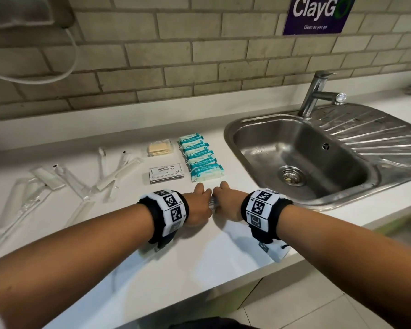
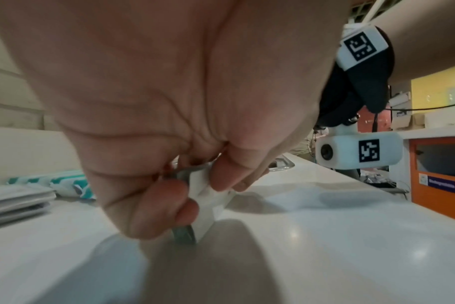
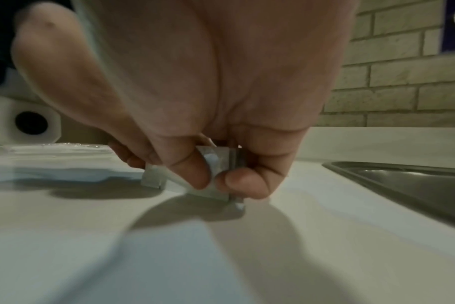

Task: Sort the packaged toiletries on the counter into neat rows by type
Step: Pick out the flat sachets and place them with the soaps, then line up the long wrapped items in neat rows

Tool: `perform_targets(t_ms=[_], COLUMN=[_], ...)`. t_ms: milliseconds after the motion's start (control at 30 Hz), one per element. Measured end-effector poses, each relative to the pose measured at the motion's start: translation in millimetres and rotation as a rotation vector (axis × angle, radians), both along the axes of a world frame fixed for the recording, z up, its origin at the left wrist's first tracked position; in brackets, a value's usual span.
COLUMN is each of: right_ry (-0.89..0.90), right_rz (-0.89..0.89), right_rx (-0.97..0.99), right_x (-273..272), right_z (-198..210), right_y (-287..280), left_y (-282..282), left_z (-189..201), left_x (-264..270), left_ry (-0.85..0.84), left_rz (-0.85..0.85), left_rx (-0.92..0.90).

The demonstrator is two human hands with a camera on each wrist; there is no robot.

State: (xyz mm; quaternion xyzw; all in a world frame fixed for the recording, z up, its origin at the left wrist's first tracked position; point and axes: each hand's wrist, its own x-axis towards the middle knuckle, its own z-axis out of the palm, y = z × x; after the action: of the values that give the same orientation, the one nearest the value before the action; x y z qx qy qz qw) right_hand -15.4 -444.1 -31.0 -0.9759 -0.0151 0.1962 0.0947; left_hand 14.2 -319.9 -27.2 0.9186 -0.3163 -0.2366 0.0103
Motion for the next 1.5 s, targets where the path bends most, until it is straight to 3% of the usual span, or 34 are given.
perform_targets(t_ms=[267,400,533,633,667,800,900,1233,1500], right_ry=[-0.058,-0.105,-0.031,-0.020,-0.040,-0.082,-0.071,0.128,0.220], right_rz=[0.024,0.054,0.060,0.046,0.134,0.061,0.000,-0.009,-0.019], right_rx=[0.125,0.143,0.108,0.166,0.183,0.334,0.356,0.151,0.070], right_x=[1,-1,-14,3,79,106,123,215,233], right_z=[4,11,9,25,48,82,89,69,40], right_y=[-11,-18,-25,-21,16,18,18,56,63], left_y=[8,21,22,35,75,93,94,105,102], left_z=[6,6,3,17,36,60,67,32,-1], left_x=[1,7,-3,10,65,89,106,195,212], left_ry=[0.007,-0.031,-0.002,0.030,-0.024,0.065,0.039,0.114,0.179], left_rz=[-0.023,-0.050,-0.035,0.115,0.261,0.427,0.487,0.656,0.699], left_rx=[0.023,-0.109,-0.215,-0.335,-0.404,-0.649,-0.692,-0.576,-0.496])
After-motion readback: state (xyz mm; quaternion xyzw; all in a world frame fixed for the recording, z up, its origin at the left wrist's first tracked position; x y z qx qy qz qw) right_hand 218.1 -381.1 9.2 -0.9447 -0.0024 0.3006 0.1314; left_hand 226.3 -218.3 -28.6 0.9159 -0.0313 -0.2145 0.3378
